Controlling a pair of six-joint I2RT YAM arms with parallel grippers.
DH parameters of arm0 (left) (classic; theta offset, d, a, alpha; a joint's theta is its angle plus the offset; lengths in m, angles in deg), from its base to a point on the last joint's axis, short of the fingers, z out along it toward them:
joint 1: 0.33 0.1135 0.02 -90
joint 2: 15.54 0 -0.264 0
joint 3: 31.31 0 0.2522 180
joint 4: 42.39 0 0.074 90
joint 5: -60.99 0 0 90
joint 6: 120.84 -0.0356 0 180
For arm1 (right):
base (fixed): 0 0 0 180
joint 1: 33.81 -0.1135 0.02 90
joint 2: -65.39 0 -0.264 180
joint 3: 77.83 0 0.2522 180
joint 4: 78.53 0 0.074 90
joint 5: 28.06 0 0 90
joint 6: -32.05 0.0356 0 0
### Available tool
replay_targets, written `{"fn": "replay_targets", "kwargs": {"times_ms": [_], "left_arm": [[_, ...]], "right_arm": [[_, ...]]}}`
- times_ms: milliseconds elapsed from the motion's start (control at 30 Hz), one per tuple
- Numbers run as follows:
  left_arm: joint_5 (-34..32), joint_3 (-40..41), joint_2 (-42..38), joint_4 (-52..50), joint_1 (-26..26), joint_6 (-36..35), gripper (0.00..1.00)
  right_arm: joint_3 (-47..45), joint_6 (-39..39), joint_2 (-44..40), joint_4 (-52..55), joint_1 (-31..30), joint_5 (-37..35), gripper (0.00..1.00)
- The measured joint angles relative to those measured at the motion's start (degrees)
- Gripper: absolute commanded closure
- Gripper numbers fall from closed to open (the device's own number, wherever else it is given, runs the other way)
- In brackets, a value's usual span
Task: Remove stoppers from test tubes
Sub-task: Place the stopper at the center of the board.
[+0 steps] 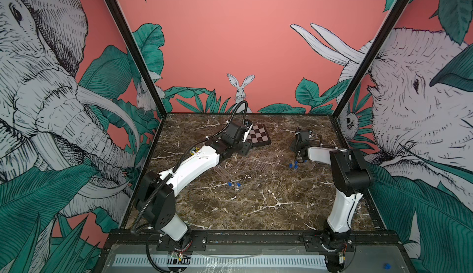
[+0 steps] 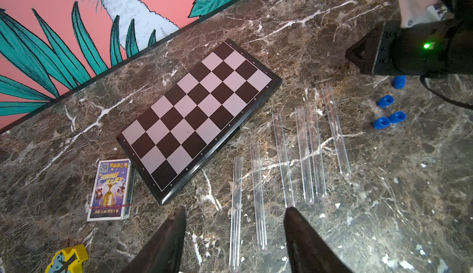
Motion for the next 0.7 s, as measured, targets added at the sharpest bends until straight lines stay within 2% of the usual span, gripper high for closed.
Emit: {"fn": "replay_targets", "kwargs": {"times_ms": [500, 700], "left_arm": [[-0.39, 0.31, -0.79, 0.02, 0.00, -0.28, 0.36], [-0.70, 0.31, -0.83, 0.00, 0.00, -0.39, 0.35]], "right_arm": [[4.28, -0.42, 2.47, 5.14, -0.98, -1.57, 0.81], [4.79, -0.42, 2.54, 6.03, -1.18, -1.62, 0.78]]}}
